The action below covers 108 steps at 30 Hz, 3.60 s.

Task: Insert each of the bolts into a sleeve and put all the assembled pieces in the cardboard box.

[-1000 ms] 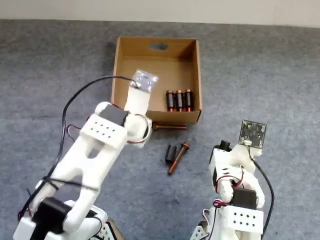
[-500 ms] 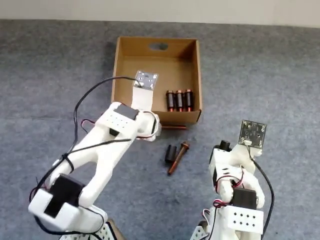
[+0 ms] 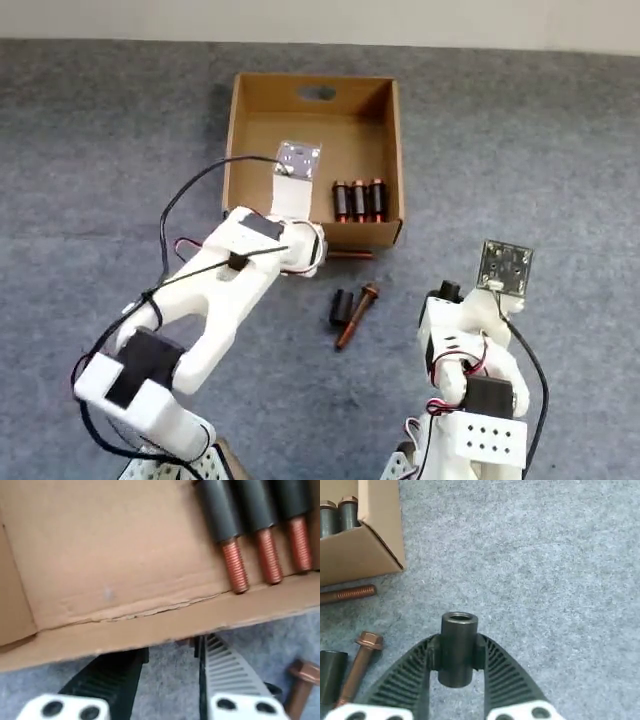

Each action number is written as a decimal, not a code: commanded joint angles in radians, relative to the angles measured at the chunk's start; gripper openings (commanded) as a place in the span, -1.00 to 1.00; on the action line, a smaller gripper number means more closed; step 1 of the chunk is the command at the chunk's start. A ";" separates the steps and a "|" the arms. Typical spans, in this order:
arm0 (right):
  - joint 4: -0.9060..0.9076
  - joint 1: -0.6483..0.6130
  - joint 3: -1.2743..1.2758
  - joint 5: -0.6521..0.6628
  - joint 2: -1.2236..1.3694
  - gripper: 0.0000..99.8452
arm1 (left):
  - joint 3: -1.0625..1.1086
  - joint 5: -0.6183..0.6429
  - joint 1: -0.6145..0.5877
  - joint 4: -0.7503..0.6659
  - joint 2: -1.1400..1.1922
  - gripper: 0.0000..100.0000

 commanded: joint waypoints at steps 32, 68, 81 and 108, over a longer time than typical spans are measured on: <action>-0.019 0.004 -0.013 -0.009 -0.015 -0.99 | -0.005 -0.003 -0.120 0.321 -0.285 -0.97; -0.019 0.004 -0.007 -0.009 -0.015 -0.99 | 0.064 0.288 -0.004 0.235 -0.050 -0.98; -0.019 0.004 -0.007 -0.009 -0.015 -0.99 | 0.007 0.213 -0.068 0.462 -0.038 -0.80; -0.015 0.005 -0.005 -0.009 -0.015 -0.99 | 0.110 0.213 -0.091 0.252 -0.036 -0.86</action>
